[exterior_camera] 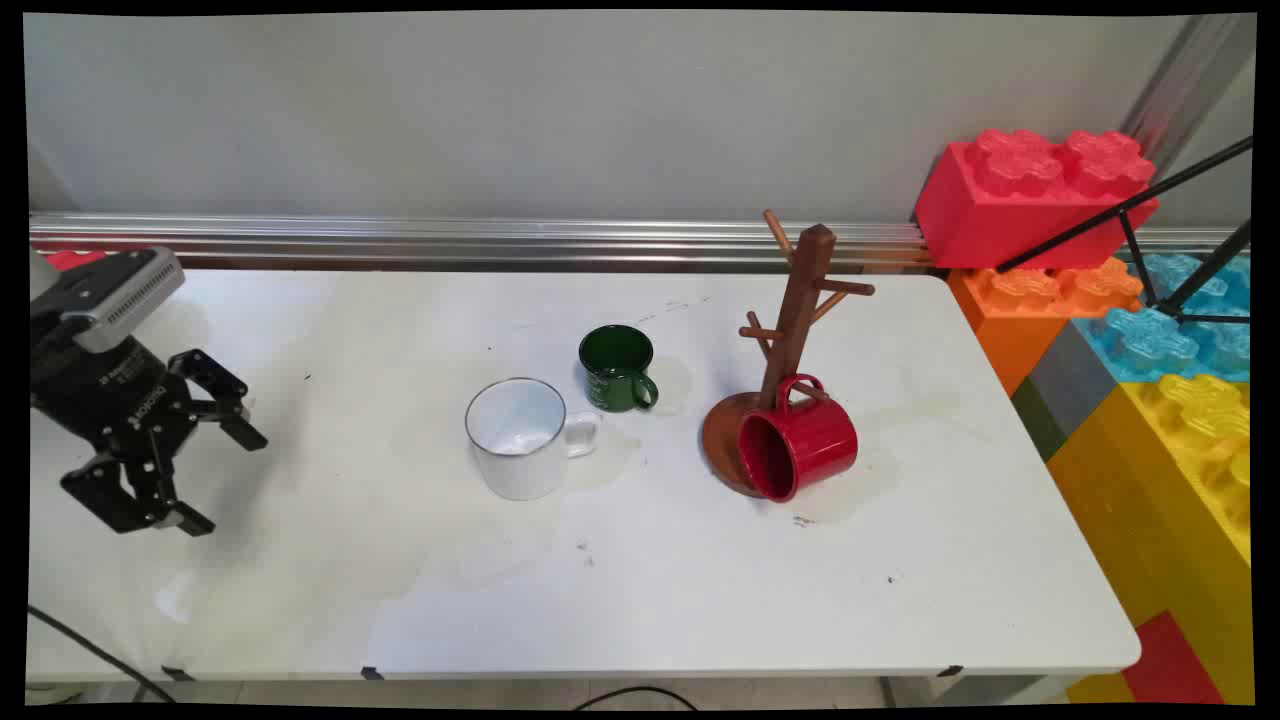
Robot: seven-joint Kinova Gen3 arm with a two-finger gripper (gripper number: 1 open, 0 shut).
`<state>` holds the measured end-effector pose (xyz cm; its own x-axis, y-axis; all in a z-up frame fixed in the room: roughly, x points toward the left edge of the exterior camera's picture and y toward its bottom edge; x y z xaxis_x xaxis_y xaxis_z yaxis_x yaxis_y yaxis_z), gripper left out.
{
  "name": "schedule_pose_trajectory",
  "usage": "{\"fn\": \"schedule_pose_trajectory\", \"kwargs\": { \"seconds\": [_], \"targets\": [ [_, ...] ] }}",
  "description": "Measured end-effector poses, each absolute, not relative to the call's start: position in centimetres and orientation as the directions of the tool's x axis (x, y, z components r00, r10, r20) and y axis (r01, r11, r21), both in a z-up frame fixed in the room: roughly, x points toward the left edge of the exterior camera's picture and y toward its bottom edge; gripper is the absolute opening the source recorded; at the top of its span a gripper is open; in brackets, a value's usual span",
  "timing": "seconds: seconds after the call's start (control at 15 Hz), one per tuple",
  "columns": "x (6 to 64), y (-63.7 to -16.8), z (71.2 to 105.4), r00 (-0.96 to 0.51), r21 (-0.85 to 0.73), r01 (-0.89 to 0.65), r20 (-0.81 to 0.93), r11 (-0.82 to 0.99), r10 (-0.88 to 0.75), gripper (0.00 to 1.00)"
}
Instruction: Pick up the red mug from the rack
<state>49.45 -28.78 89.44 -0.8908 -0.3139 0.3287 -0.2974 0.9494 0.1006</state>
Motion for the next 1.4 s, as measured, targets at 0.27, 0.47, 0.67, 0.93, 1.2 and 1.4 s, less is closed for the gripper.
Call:
{"fn": "schedule_pose_trajectory", "kwargs": {
  "seconds": [0.27, 0.47, 0.67, 0.93, 1.2, 1.4],
  "targets": [
    [48.1, -29.3, 89.5, -0.822, 0.131, -0.336, 0.444, 0.933, -0.358, 1.00],
    [46.2, -30.5, 90.6, -0.728, 0.166, -0.369, 0.560, 0.914, -0.396, 1.00],
    [44.6, -31.4, 91.7, -0.623, 0.200, -0.391, 0.661, 0.898, -0.418, 1.00],
    [43.5, -32.1, 92.2, -0.542, 0.225, -0.402, 0.723, 0.888, -0.428, 1.00],
    [42.8, -32.1, 91.9, -0.484, 0.256, -0.435, 0.742, 0.863, -0.464, 1.00],
    [41.9, -31.5, 91.2, -0.447, 0.293, -0.461, 0.739, 0.838, -0.504, 1.00]
  ]
}}
